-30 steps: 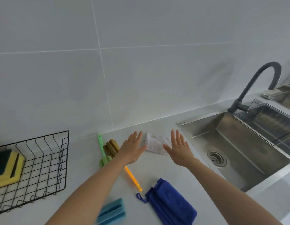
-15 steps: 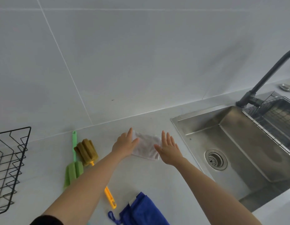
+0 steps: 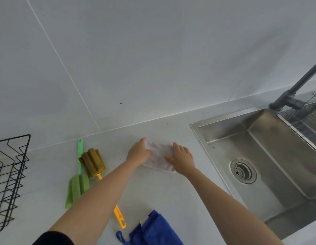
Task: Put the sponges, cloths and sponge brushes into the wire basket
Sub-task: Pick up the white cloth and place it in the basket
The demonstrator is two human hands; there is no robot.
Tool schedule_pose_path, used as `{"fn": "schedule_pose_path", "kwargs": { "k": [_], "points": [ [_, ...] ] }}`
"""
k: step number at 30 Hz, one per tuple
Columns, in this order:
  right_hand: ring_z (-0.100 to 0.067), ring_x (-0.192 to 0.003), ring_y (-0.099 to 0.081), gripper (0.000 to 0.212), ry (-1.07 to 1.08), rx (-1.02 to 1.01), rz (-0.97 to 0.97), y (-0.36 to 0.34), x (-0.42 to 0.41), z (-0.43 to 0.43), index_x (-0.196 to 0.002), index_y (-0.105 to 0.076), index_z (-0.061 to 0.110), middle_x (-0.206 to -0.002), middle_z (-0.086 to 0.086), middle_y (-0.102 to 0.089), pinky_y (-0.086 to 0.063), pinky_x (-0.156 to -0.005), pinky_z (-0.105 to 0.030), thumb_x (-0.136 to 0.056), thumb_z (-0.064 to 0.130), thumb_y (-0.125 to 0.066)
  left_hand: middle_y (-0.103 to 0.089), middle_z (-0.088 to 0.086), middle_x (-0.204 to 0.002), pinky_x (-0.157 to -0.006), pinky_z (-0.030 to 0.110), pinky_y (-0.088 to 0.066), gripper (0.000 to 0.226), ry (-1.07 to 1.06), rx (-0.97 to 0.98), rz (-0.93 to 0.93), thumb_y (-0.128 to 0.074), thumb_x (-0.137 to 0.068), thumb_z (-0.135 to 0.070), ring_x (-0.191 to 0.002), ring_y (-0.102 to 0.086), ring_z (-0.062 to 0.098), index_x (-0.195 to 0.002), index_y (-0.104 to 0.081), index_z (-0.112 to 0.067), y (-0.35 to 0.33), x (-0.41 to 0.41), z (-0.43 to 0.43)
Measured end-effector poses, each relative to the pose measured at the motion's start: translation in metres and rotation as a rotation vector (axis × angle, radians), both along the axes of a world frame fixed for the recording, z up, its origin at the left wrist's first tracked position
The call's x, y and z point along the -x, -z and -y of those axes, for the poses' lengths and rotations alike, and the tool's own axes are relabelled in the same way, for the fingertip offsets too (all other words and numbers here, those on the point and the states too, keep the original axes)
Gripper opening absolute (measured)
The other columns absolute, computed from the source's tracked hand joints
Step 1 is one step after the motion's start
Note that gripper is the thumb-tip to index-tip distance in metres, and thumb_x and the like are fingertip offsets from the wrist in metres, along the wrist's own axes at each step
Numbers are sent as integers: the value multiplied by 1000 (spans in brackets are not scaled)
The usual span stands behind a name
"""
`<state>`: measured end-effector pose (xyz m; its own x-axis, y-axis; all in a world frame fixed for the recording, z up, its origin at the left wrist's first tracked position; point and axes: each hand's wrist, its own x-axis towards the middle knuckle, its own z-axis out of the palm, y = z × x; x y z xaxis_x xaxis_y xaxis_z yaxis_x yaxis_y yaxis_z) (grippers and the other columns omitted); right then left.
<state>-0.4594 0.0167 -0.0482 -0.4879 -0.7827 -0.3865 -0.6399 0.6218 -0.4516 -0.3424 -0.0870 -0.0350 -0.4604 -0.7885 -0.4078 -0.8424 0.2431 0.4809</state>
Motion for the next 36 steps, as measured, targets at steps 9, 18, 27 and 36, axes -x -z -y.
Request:
{"fn": "schedule_pose_path", "kwargs": {
  "k": [9, 18, 27, 36],
  "points": [
    [-30, -112, -52, 49, 64, -7, 258, -15, -7, 5, -128, -44, 9, -125, -13, -55, -41, -83, -32, -84, 22, -61, -58, 15, -126, -95, 33, -40, 46, -29, -10, -139, -57, -84, -12, -117, -52, 32, -128, -47, -15, -10, -28, -2],
    [-24, -89, -52, 34, 92, 206, 491, -60, -36, 10, -113, -56, 7, -100, -7, -55, -41, -60, -23, -80, 9, -65, -59, 15, -122, -92, 33, -44, 47, -80, 9, -279, -59, -83, -12, -112, -55, 31, -128, -49, -17, -59, -80, 6],
    [-22, -89, -52, 30, -44, 331, 583, -121, -125, 62, -106, -55, 17, -100, -7, -55, -43, -65, -26, -80, 6, -66, -56, 16, -119, -81, 27, -42, 45, -255, 75, -442, -59, -83, -9, -106, -55, 30, -127, -50, -18, -123, -189, 31],
    [-23, -90, -49, 37, -244, 301, 500, -151, -259, 132, -117, -52, 13, -90, -4, -50, -41, -65, -25, -82, 10, -65, -55, 7, -106, -59, 19, -43, 40, -384, 149, -472, -55, -86, -4, -88, -53, 20, -124, -51, -16, -145, -332, 70]
  ]
}}
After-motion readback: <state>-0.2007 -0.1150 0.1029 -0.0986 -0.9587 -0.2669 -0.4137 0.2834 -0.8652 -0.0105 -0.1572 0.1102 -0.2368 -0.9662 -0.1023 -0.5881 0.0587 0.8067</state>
